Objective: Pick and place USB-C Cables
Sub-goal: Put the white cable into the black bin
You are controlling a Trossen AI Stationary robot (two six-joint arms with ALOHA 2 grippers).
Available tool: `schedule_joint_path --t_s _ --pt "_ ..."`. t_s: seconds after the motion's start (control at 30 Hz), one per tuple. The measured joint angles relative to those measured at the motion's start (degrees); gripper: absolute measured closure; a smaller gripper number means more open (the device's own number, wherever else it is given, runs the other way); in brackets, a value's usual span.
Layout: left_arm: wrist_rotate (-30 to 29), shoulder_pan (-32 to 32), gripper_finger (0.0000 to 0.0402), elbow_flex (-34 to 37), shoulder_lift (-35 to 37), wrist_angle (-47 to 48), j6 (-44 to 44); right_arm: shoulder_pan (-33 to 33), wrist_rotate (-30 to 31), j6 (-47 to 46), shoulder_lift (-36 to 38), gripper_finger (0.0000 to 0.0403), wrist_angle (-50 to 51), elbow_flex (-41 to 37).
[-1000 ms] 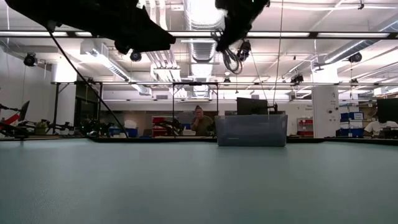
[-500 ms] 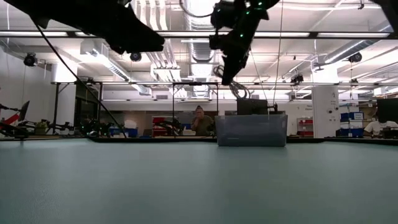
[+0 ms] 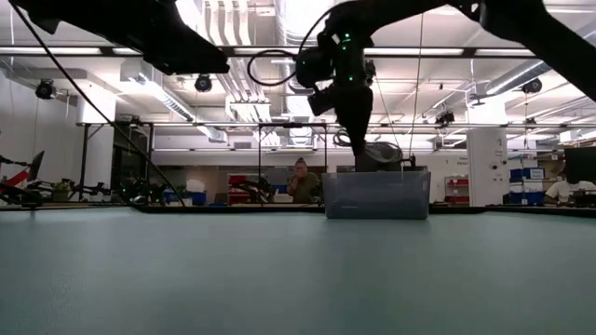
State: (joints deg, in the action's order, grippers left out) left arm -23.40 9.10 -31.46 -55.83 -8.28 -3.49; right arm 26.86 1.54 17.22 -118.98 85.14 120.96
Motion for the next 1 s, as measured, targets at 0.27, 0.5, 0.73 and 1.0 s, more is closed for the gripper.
schedule_joint_path --t_s 0.27,0.5,0.73,1.0 --pt "0.0 0.0 0.0162 0.0 0.5 0.3 0.1 1.4 5.7 0.0 -1.9 0.0365 1.6 1.7" --pt "0.0 0.0 0.0162 0.0 0.4 0.3 0.1 5.8 6.5 -1.0 -1.9 0.0365 -0.7 0.6" --pt "0.0 0.0 0.0162 0.0 0.4 0.3 0.1 8.8 -2.3 -0.7 -1.9 0.0364 -5.6 -3.6" --pt "0.0 0.0 0.0162 0.1 0.4 0.3 0.1 8.9 -1.8 -0.5 -1.9 0.0355 -9.7 -7.5"
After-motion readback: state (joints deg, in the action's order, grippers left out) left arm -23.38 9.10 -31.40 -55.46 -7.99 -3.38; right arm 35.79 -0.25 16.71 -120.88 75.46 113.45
